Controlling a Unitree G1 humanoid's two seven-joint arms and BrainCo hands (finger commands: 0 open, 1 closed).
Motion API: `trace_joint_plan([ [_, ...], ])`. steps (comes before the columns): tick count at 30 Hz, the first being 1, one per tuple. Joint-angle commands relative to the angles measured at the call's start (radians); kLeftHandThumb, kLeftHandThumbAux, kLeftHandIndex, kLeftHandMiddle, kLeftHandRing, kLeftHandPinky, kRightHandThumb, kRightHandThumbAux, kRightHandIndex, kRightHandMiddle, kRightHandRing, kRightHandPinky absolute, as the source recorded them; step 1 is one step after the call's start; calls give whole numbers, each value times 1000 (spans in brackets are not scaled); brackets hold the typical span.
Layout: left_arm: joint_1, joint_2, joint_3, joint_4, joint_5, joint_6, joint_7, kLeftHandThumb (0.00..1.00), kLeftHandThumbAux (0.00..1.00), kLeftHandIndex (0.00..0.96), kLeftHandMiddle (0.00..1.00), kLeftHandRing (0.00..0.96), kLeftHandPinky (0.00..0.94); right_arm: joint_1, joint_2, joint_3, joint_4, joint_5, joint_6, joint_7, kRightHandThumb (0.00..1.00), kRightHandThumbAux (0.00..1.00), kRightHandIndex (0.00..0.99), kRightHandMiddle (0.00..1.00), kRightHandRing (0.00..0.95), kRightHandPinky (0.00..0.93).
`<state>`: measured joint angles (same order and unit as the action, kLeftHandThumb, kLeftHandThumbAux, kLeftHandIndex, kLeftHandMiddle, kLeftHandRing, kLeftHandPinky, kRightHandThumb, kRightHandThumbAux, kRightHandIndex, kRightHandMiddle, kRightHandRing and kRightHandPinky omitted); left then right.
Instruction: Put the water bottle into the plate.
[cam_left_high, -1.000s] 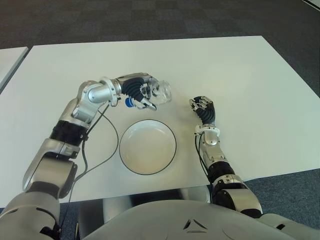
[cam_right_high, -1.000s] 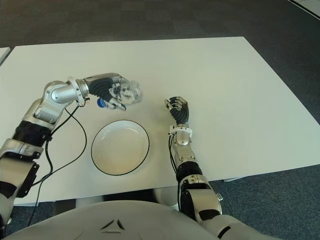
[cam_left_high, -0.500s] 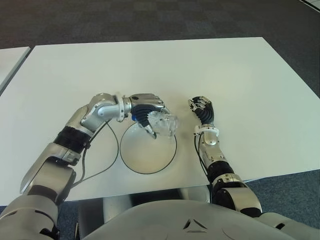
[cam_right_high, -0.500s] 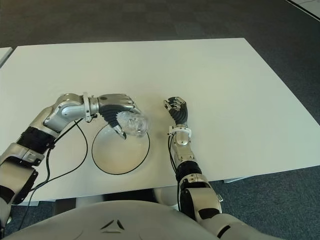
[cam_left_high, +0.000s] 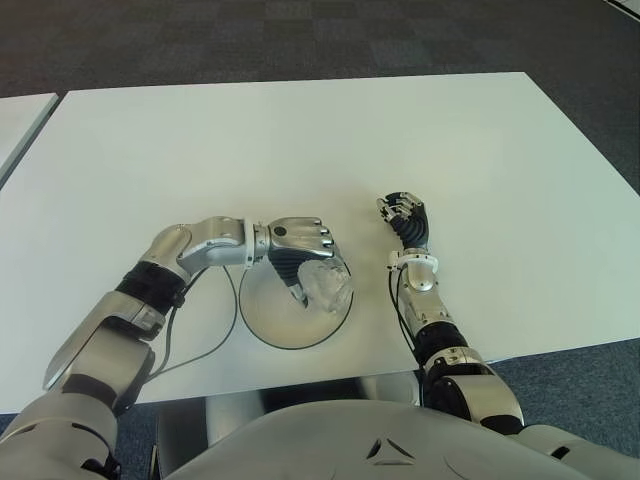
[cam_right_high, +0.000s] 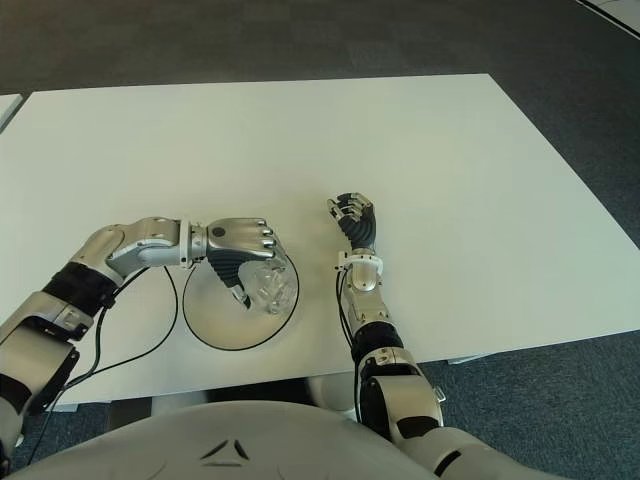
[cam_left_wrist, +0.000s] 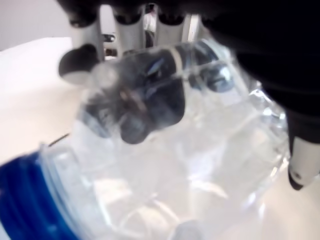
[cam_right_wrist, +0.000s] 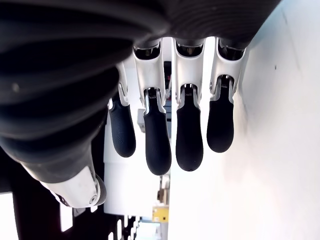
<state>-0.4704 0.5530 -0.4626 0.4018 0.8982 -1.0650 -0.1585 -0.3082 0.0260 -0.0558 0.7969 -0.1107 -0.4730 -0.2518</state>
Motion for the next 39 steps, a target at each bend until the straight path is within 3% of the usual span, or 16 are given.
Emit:
trace_joint_plan([
  [1, 18, 27, -21, -37, 143, 15, 159, 853, 668, 400, 547, 869, 881, 12, 2, 1, 7, 9, 15, 8, 707, 731, 427, 557, 567, 539],
  [10, -15, 101, -128, -168, 467, 174, 360, 854, 666, 403, 554, 868, 882, 22, 7, 5, -25, 3, 44, 1, 707, 731, 427, 547, 561, 548],
  [18, -21, 133, -190, -206, 552, 272, 435, 857, 663, 411, 567, 851, 863, 27, 6, 9, -32, 4, 44, 6, 707, 731, 427, 548, 564, 542],
  [27, -20, 136, -257, -165, 601, 370, 576, 851, 663, 408, 589, 739, 722, 19, 4, 7, -18, 8, 37, 11, 706, 731, 427, 554, 567, 535],
  [33, -88, 126, -321, -74, 639, 389, 753, 847, 663, 407, 572, 683, 671, 14, 6, 4, -11, 10, 41, 8, 706, 731, 427, 550, 565, 540],
  [35, -101, 132, -336, -68, 649, 396, 797, 839, 667, 405, 524, 572, 561, 13, 5, 3, -9, 10, 43, 6, 707, 731, 427, 551, 566, 544],
  [38, -117, 140, -354, -63, 646, 394, 809, 835, 669, 404, 502, 520, 509, 12, 5, 3, -6, 7, 39, 4, 707, 731, 427, 551, 566, 546],
  [39, -122, 146, -357, -69, 640, 386, 792, 756, 658, 355, 438, 449, 448, 12, 5, 4, -6, 6, 37, 3, 707, 731, 427, 550, 566, 546],
])
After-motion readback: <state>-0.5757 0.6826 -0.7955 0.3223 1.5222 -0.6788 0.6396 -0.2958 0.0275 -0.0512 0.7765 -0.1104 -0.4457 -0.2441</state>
